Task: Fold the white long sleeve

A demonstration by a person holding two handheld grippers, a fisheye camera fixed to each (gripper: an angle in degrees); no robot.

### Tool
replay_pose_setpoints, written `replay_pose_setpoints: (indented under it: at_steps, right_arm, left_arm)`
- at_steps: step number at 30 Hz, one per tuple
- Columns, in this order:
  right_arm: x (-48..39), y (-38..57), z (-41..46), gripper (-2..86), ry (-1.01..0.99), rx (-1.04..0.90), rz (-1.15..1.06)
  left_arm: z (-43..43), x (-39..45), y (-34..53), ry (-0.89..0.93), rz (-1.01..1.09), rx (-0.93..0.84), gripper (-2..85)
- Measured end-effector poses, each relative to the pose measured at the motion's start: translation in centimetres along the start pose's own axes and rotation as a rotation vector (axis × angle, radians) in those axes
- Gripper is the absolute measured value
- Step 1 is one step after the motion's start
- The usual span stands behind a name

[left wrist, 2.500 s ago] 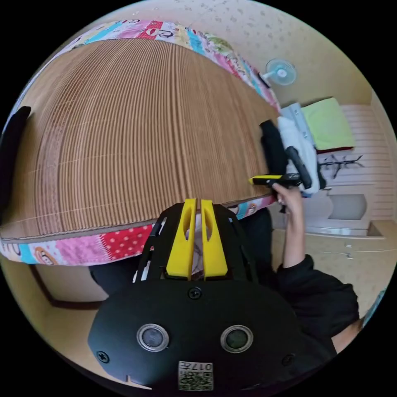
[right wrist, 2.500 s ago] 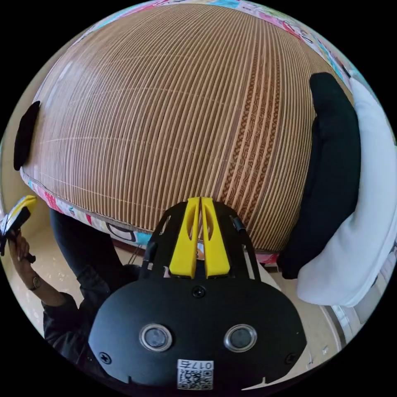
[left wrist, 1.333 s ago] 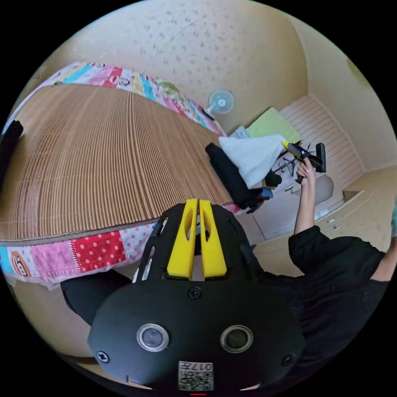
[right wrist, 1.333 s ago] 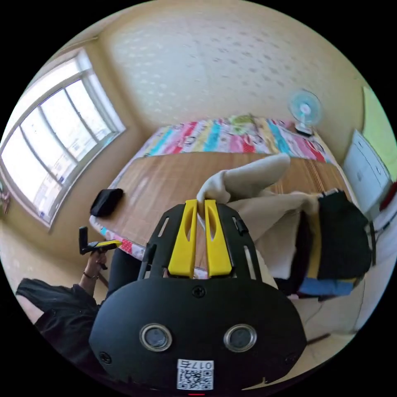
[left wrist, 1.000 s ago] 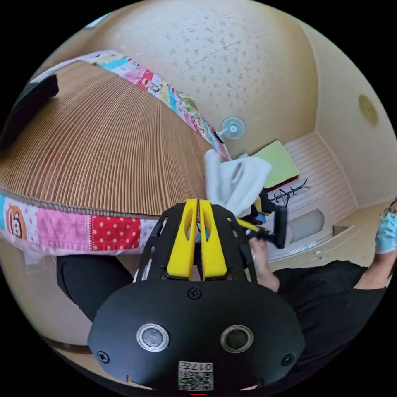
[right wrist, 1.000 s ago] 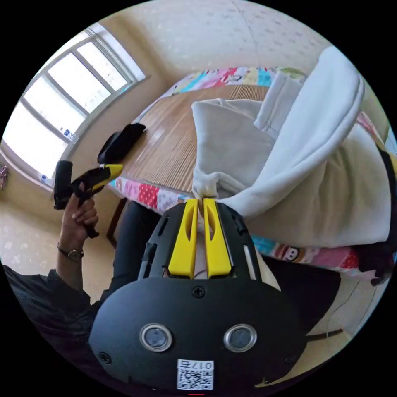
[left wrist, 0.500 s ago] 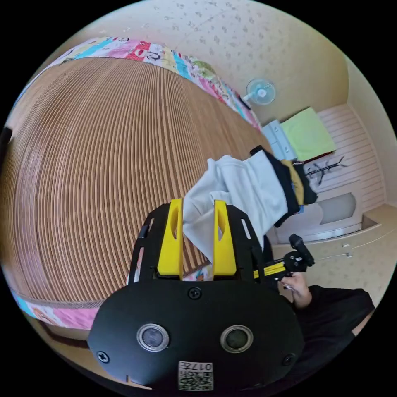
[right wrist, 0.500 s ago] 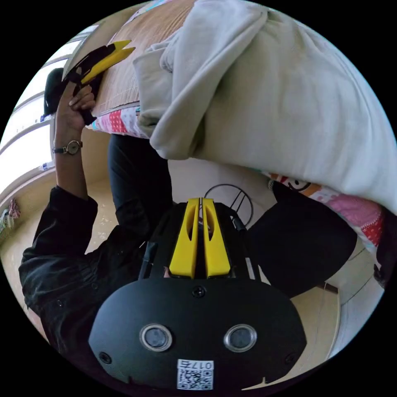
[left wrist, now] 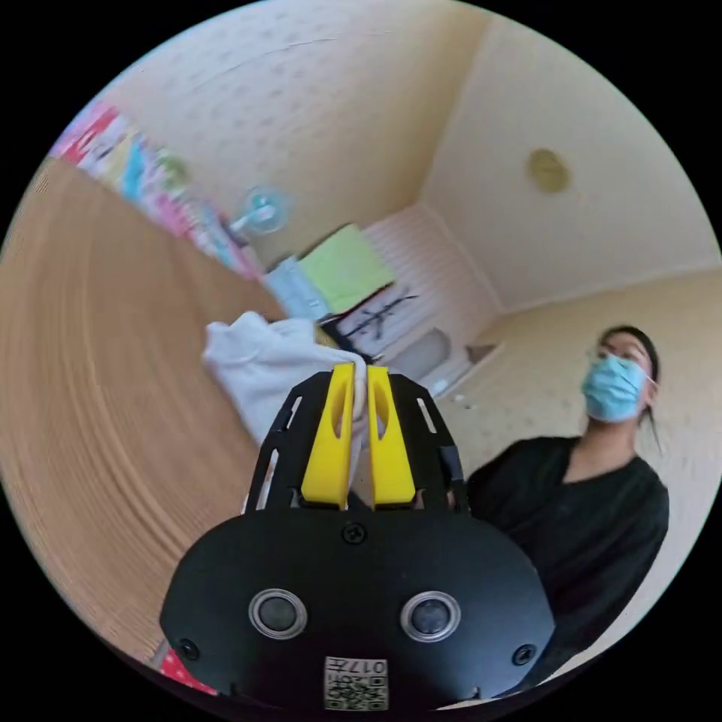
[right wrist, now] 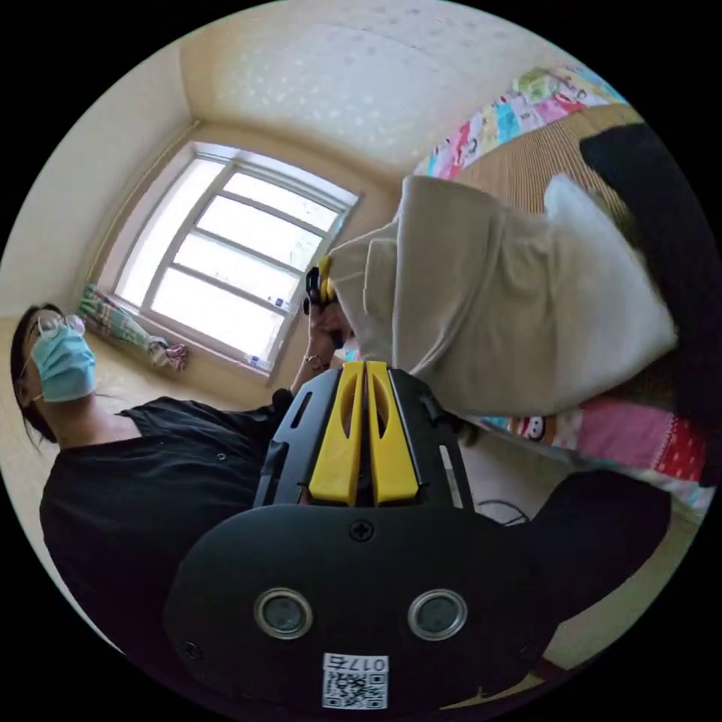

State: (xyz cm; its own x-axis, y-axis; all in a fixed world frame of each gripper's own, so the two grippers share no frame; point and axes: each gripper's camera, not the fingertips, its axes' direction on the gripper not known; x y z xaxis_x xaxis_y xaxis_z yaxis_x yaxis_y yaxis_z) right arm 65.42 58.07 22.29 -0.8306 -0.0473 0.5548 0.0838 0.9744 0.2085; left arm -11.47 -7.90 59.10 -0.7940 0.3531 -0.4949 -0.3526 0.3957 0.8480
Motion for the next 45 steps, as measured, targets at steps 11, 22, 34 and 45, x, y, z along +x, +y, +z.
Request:
replay_pose_setpoints:
  at_steps: [11,22,34,45]
  right_arm:
    - [-11.5,2.0,-7.4,1.5,0.061,0.017,-0.33]
    - [-16.5,-0.6,-2.6,19.0,0.022,-0.005,-0.506]
    - [-21.7,2.8,-0.8,4.0,-0.199,-0.228,-0.669]
    - [-43.3,14.2,-19.7,2.7,0.341,0.867,-0.759]
  left_arm:
    - [-4.3,23.8,-0.3,1.012,0.863,-0.029,3.6]
    - [-1.8,28.7,8.6,1.346,0.791,0.059,3.7]
    - [-1.9,33.2,14.0,1.047,0.801,-0.077,3.7]
    - [-16.3,38.1,19.1,-0.388,0.733,-0.124,3.6]
